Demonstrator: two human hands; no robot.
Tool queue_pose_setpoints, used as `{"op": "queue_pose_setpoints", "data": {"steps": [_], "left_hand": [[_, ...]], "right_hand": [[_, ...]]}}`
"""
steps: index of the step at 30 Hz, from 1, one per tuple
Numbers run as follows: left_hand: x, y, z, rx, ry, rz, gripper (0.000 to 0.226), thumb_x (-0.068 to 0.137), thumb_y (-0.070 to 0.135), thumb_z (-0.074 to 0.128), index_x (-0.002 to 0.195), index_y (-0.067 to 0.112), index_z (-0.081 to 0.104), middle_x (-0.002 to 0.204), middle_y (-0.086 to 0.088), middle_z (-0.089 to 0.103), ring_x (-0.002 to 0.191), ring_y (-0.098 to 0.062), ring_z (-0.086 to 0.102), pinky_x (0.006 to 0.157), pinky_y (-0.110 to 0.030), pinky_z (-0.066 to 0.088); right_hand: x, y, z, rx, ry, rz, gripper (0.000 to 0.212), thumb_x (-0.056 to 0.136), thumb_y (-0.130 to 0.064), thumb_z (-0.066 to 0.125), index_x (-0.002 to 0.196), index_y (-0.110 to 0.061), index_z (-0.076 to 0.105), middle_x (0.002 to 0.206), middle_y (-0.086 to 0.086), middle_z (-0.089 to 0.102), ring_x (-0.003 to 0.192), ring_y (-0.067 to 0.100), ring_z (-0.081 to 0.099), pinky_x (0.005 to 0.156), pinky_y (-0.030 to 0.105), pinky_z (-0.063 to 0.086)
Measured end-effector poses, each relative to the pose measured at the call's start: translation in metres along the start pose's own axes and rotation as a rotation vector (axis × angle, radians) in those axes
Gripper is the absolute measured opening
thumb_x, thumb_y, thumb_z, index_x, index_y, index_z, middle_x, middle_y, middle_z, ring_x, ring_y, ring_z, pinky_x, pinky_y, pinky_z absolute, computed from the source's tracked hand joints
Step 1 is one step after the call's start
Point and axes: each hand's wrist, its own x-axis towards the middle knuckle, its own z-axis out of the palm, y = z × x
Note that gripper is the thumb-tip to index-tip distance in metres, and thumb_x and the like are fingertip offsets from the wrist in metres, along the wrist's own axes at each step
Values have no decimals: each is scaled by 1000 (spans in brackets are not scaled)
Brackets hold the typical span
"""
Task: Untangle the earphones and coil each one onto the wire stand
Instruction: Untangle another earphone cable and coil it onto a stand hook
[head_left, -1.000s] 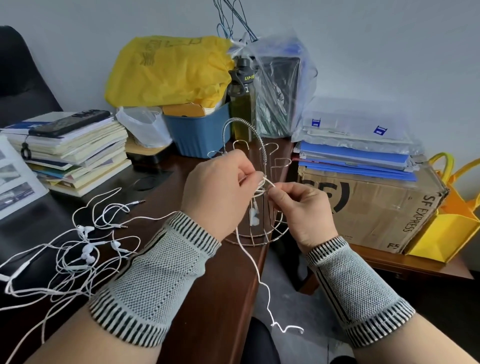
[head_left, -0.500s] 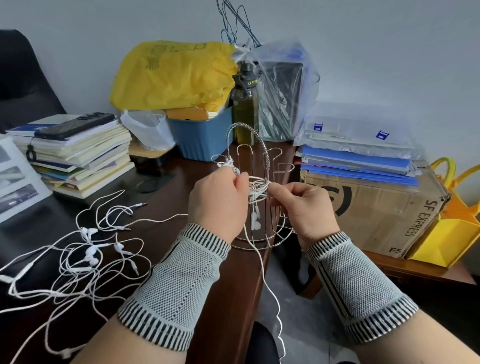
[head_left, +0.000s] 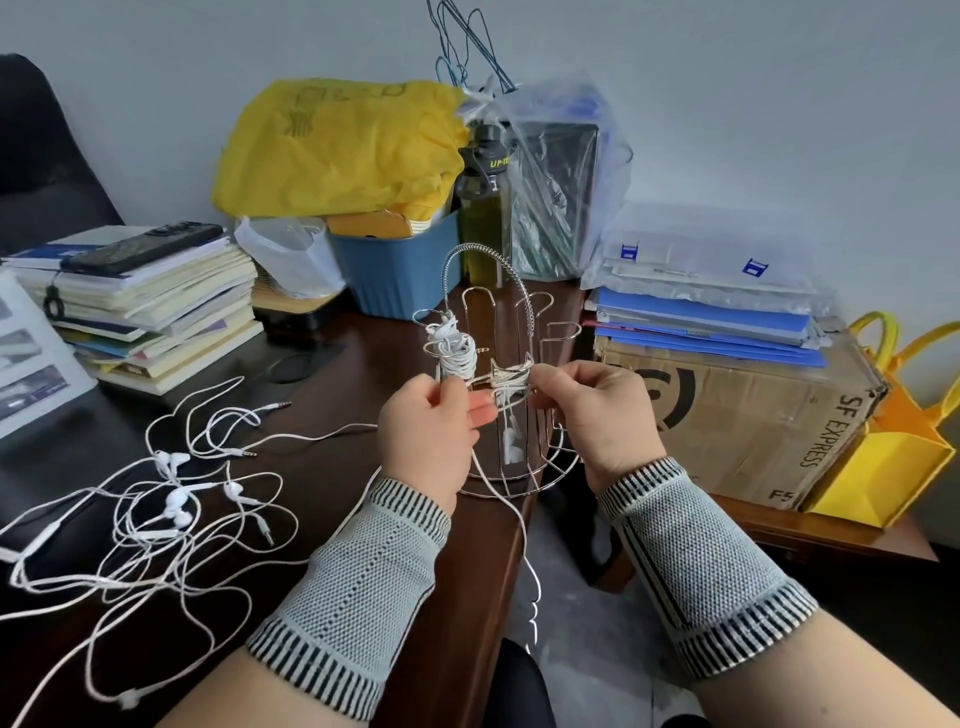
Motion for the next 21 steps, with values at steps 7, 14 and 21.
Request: {"op": "queue_pose_setpoints", "data": {"steps": [7, 14, 21], "left_hand": [[-8, 2, -4, -209, -101, -187, 17, 101, 12, 44, 91, 9, 57, 90, 0, 73, 78, -10, 71, 67, -25, 50], [-10, 11, -7, -405, -142, -266, 18, 98, 3, 40, 90, 4, 56, 92, -9, 73, 80, -17, 73, 70, -30, 55], [-9, 11, -9, -489, -141, -305, 22, 94, 2, 36, 96, 4, 58, 89, -11, 76, 84, -22, 74, 79, -36, 56]], "right_hand": [[1, 4, 1, 20, 26, 18, 23, 81, -18, 72, 64, -3, 66, 61, 12, 65, 56, 20, 56, 61, 32, 49], [1, 9, 5, 10, 97, -35, 18, 77, -12, 74, 65, -13, 61, 68, 8, 62, 64, 20, 55, 69, 38, 52], [-6, 10, 2, -16, 46, -174, 19, 83, 1, 66, 74, -15, 65, 73, -3, 64, 68, 9, 56, 69, 23, 51]]}}
